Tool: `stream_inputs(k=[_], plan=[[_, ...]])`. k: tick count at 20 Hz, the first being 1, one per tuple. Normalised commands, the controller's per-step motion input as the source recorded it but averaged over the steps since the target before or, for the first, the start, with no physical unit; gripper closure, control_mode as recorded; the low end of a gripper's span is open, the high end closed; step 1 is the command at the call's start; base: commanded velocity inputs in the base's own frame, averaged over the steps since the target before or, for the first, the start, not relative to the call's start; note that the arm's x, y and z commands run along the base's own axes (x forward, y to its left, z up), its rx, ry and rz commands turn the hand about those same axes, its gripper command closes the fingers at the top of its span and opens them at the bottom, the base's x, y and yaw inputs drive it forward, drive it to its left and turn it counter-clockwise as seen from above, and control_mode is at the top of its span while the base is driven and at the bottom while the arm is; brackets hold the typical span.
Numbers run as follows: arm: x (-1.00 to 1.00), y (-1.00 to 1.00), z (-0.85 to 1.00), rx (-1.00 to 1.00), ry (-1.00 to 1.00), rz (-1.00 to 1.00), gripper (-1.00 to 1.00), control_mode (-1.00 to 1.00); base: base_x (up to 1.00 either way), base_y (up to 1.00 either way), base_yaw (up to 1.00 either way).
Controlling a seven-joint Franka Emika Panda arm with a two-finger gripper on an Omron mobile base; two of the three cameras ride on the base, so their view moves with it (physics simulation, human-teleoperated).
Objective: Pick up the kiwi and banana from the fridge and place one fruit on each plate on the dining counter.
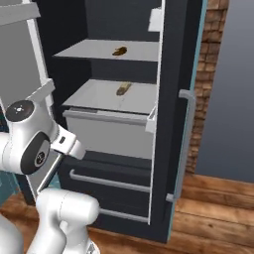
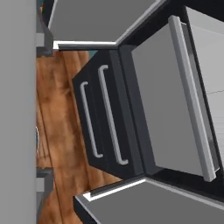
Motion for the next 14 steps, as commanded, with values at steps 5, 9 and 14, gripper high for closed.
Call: stream_inputs(k=[5, 9, 14], plan=[[0.0, 0.0, 0.0, 0.0, 0.0, 0.0, -1.0, 1.0, 0.72, 0.0, 0.0], [0.0, 0.0, 0.0, 0.0, 0.0, 0.0, -1.0, 1.0, 0.68, -0.12, 0.0], [0.0, 0.0, 0.0, 0.0, 0.0, 0.0, -1.0, 1.0, 0.72, -0.05, 0.0]])
